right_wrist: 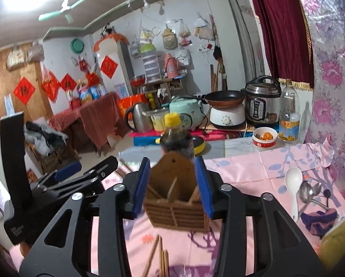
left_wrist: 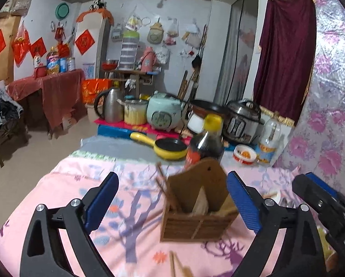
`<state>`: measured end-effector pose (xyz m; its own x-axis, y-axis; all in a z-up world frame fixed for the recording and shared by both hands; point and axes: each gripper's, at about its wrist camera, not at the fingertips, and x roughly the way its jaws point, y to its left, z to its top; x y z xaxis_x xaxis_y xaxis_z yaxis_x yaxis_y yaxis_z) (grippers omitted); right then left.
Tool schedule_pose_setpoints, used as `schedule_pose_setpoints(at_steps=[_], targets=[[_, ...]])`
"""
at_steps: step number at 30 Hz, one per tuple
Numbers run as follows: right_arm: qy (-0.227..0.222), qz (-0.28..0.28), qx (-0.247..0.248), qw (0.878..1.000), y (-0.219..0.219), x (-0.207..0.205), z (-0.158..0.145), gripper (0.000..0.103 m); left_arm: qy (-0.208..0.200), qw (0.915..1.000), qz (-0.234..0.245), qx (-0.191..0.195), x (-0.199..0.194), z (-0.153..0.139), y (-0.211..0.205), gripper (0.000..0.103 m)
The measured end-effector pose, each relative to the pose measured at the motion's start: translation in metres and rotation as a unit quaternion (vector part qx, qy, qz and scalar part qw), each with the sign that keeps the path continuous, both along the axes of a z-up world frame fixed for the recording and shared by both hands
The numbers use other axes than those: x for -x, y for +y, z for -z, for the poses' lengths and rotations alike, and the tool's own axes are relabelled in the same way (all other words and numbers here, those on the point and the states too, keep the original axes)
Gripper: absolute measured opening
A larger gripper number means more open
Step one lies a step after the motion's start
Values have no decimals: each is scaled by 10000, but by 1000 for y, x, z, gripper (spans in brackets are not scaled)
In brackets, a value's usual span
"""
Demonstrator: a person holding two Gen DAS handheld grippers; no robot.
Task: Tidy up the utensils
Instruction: 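Withdraw both open grippers back to the remaining chopsticks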
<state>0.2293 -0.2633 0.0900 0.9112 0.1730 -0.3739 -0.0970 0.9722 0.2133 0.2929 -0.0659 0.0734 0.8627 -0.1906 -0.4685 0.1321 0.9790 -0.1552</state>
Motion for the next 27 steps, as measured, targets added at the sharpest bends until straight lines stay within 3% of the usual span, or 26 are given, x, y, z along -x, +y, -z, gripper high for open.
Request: schedule_pose_setpoints(at_steps=[7,10,14,16,20,27], targets=[[162,31,815,9965,18,48,19,63,521,9976,-40,-463,35,39,10,93],[264,21,884,9957,9,73,51,74,789,9937,-54,-797,55,71,19,93],[1151,14,1168,9865,3,77,111,74,1507,9805,-7,-1260,68,121,28,93],[1627,-66,1190,9795,2,73,132,74,1817,9749,89,-1286,74,137,33,93],[1743,-154,1049,9790,1,73,134,74,2196,9663,530,-1230,84,154,30,93],[1843,-23,890,9788,-6,69,132,76,2305,9484,1302,-1744,99,168,-3,93]])
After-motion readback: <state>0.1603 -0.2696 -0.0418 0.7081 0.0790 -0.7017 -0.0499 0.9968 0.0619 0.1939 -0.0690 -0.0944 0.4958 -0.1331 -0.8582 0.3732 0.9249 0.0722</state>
